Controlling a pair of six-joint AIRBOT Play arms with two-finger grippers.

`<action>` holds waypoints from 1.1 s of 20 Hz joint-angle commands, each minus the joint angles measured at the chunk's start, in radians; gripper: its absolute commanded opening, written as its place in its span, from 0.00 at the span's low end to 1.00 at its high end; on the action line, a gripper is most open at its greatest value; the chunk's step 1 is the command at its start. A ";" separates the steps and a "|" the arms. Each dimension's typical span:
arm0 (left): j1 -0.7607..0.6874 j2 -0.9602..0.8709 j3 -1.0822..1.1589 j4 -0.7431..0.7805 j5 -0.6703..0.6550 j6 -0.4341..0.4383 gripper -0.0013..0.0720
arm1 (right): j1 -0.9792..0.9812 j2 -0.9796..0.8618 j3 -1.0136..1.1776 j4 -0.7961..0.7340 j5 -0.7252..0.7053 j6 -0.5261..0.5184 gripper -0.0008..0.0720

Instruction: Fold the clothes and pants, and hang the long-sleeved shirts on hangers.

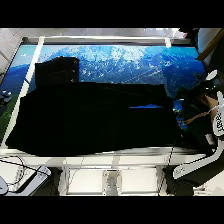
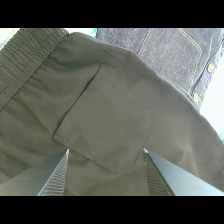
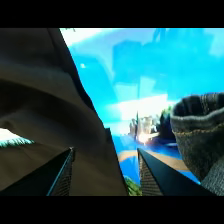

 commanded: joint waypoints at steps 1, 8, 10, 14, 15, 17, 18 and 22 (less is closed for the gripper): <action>0.000 0.000 0.001 0.000 -0.003 0.000 0.78 | 0.002 0.001 0.039 0.048 -0.033 0.005 0.61; 0.207 0.045 -0.031 0.357 -0.276 -0.087 0.78 | -0.004 0.147 0.019 0.049 0.001 -0.111 0.61; 0.362 0.065 -0.091 0.390 -0.282 -0.086 0.78 | -0.038 0.245 -0.027 0.049 0.043 -0.143 0.61; 0.672 -0.021 -0.145 0.297 -0.291 -0.019 0.78 | -0.168 0.438 -0.193 0.071 0.138 -0.179 0.61; 0.728 -0.064 -0.145 0.262 -0.301 0.007 0.78 | -0.198 0.481 -0.238 0.096 0.140 -0.179 0.61; 0.786 -0.139 -0.145 0.227 -0.293 0.072 0.78 | -0.243 0.564 -0.315 0.161 0.130 -0.180 0.61; 0.790 -0.176 -0.145 0.221 -0.286 0.105 0.78 | -0.253 0.602 -0.343 0.182 0.116 -0.179 0.61; 0.772 -0.322 -0.145 0.046 -0.281 0.214 0.78 | -0.254 0.715 -0.365 0.246 0.096 -0.172 0.61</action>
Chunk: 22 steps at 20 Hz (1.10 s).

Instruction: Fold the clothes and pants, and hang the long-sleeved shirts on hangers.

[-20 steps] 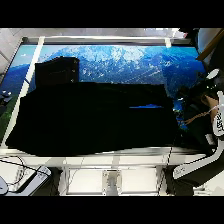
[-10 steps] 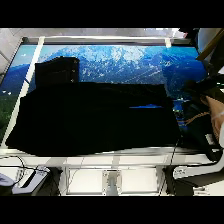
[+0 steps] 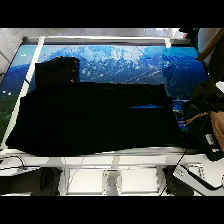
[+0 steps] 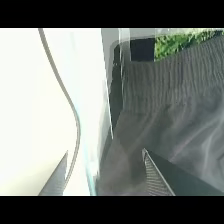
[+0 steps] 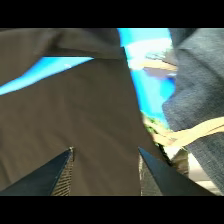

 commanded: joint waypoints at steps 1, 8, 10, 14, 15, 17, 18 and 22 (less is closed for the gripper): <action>0.011 -0.128 -0.002 -0.183 0.000 0.143 0.78 | -0.016 0.111 -0.034 0.072 -0.012 0.015 0.61; -0.090 -0.221 -0.002 -0.227 0.086 0.179 0.77 | -0.016 0.208 -0.033 0.073 -0.023 0.077 0.61; -0.135 -0.221 -0.002 -0.227 0.111 0.179 0.70 | -0.016 0.208 -0.033 0.074 -0.023 0.083 0.61; -0.184 -0.220 -0.002 -0.227 0.119 0.179 0.35 | -0.016 0.208 -0.031 0.066 -0.023 0.082 0.61; -0.184 -0.220 -0.002 -0.227 0.119 0.178 0.28 | -0.016 0.209 -0.031 0.058 -0.022 0.082 0.61; -0.183 -0.220 -0.002 -0.226 0.118 0.179 0.10 | -0.016 0.209 -0.031 0.054 -0.023 0.082 0.61; -0.183 -0.220 -0.002 -0.226 0.118 0.179 0.05 | -0.016 0.209 -0.031 0.054 -0.023 0.082 0.61; -0.183 -0.207 -0.001 -0.227 0.097 0.179 0.04 | -0.016 0.209 -0.032 -0.067 0.014 0.082 0.61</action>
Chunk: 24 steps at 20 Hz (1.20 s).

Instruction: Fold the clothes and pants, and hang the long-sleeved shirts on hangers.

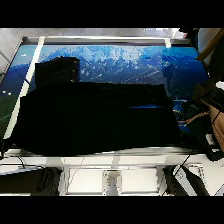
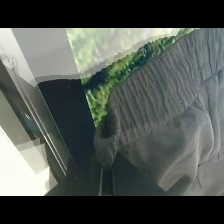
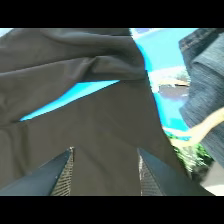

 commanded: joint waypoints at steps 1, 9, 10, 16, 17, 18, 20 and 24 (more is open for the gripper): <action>-0.002 0.018 0.002 0.000 -0.013 0.001 0.04 | -0.003 0.001 -0.014 -0.179 0.080 -0.001 0.61; -0.002 0.050 0.002 0.000 -0.039 0.001 0.04 | -0.335 -0.037 -0.462 -0.087 0.066 -0.069 0.61; -0.002 0.050 0.002 0.000 -0.041 0.000 0.04 | -0.350 -0.046 -0.507 -0.099 0.053 -0.068 0.61; -0.002 0.050 0.002 0.000 -0.042 0.000 0.04 | -0.308 -0.112 -0.732 -0.035 -0.067 -0.069 0.61; -0.002 0.050 0.002 0.000 -0.042 0.001 0.04 | -0.305 -0.119 -0.747 -0.024 -0.099 -0.069 0.61; -0.002 0.050 0.002 0.000 -0.042 0.001 0.04 | -0.305 -0.125 -0.749 -0.023 -0.120 -0.069 0.61; -0.002 0.050 0.002 0.003 -0.041 0.001 0.04 | -0.305 -0.132 -0.749 -0.014 -0.149 -0.069 0.54; -0.002 0.050 0.002 0.023 -0.040 0.001 0.04 | -0.305 -0.153 -0.750 0.023 -0.173 -0.069 0.54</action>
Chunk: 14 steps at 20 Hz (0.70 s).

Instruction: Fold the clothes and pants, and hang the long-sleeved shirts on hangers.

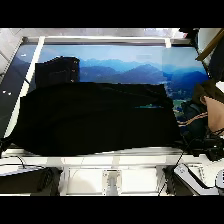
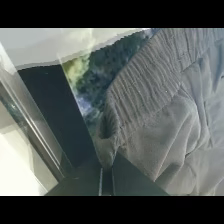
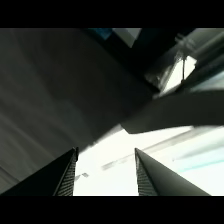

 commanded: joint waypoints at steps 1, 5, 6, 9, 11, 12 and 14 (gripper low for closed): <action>0.000 0.001 0.001 0.011 0.001 0.000 0.04 | 0.002 -0.029 -0.009 0.051 -0.056 0.000 0.54; 0.000 0.001 0.001 0.011 0.000 0.000 0.04 | 0.002 -0.068 -0.010 0.062 -0.089 0.000 0.53; 0.000 0.001 0.001 0.011 0.000 0.000 0.04 | 0.002 -0.076 -0.009 0.066 -0.094 -0.001 0.53; 0.000 0.001 0.001 0.011 0.000 0.000 0.04 | 0.008 -0.091 -0.010 0.079 -0.118 -0.015 0.44; 0.000 0.001 0.001 0.011 0.000 0.000 0.04 | 0.053 -0.092 -0.010 0.076 -0.150 -0.014 0.43; 0.000 0.001 0.001 0.011 0.000 0.000 0.04 | 0.080 -0.092 -0.009 0.079 -0.165 -0.014 0.43; 0.000 0.001 0.001 0.011 -0.011 0.000 0.04 | 0.115 -0.089 -0.005 0.079 -0.166 -0.013 0.03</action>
